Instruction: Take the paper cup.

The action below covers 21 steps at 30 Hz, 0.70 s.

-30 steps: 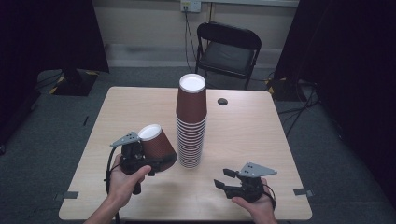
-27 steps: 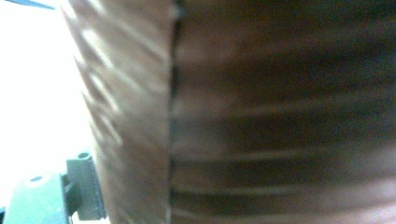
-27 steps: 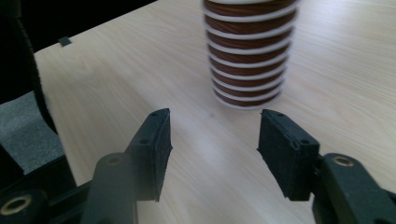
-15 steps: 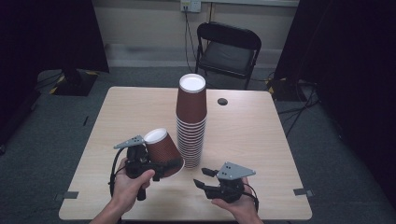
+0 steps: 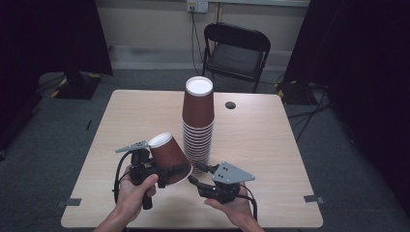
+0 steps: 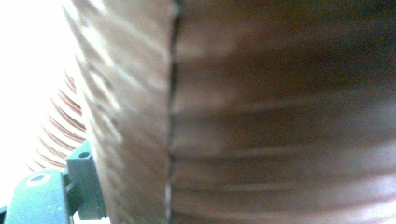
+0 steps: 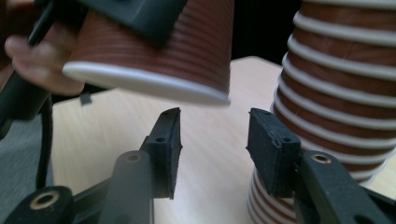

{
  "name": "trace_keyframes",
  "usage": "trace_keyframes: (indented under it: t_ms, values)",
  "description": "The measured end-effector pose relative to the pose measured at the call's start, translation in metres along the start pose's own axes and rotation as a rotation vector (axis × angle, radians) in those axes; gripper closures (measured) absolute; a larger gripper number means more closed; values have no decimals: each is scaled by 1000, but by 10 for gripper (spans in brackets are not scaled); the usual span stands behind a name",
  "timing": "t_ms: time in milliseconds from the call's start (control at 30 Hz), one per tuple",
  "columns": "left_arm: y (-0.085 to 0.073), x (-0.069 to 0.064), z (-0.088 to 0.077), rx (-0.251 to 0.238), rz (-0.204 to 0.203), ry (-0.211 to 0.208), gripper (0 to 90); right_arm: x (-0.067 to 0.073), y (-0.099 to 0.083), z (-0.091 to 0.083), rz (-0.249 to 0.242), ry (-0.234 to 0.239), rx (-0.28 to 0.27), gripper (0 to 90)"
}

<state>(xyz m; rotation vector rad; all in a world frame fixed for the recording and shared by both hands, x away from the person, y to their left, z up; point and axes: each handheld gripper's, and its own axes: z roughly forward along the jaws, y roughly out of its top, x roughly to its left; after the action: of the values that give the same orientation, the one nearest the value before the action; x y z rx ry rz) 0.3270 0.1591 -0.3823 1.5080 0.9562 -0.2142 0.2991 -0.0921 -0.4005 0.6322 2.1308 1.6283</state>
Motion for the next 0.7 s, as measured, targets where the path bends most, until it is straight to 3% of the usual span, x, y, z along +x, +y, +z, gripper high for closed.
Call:
trace_keyframes:
  t_ms: [167, 367, 500, 700]
  values:
    - [1, -1, -1, 0, -11, -16, 129, 3, 5, 1, -31, -24, -64, 572]
    - [2, -5, 0, -17, -76, -71, 129, 4, 8, 7, -45, -17, -138, 617]
    - [1, -8, 1, -12, -79, -91, 129, 5, 13, 14, -56, -20, -183, 652]
    - [0, -11, 3, -2, -82, -122, 128, 7, 16, 25, -48, -8, -204, 678]
